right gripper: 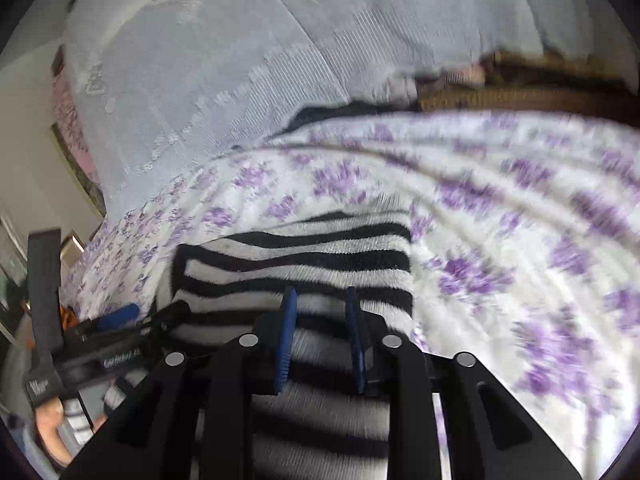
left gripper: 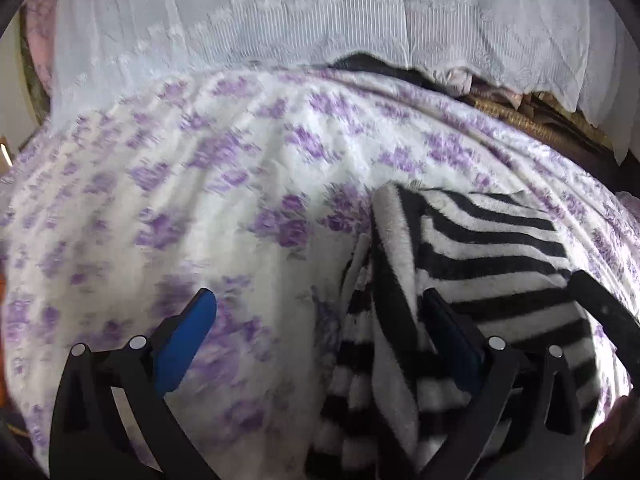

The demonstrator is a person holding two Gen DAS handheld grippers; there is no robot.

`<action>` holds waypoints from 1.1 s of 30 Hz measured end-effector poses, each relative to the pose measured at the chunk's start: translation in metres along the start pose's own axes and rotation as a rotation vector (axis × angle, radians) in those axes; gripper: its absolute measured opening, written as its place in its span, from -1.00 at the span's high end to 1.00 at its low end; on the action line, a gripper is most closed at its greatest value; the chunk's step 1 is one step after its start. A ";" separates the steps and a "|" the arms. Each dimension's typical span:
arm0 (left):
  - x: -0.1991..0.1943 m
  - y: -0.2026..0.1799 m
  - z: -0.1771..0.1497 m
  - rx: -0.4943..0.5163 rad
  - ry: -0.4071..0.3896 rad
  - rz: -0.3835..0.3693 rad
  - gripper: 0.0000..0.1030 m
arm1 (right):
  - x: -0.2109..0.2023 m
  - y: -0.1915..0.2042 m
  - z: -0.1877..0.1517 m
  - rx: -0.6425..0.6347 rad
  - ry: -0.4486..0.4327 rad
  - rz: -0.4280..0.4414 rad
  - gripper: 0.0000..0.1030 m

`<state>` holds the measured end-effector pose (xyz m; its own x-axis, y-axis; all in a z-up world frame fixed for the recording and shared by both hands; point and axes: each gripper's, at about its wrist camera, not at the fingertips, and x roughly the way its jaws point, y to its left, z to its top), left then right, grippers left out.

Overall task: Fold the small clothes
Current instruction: 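Grasp the folded striped sweater bundle with the right gripper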

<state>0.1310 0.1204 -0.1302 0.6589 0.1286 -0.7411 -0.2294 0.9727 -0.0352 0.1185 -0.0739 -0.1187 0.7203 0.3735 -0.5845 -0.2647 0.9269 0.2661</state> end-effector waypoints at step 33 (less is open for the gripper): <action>-0.053 0.023 -0.071 -0.051 0.056 -0.079 -0.92 | -0.077 -0.030 -0.111 -0.007 0.223 0.177 0.18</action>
<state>0.0400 0.1225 -0.1398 0.6354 0.0399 -0.7711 -0.2157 0.9681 -0.1277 -0.0006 -0.1261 -0.1668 0.5041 0.5277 -0.6837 -0.3791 0.8465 0.3739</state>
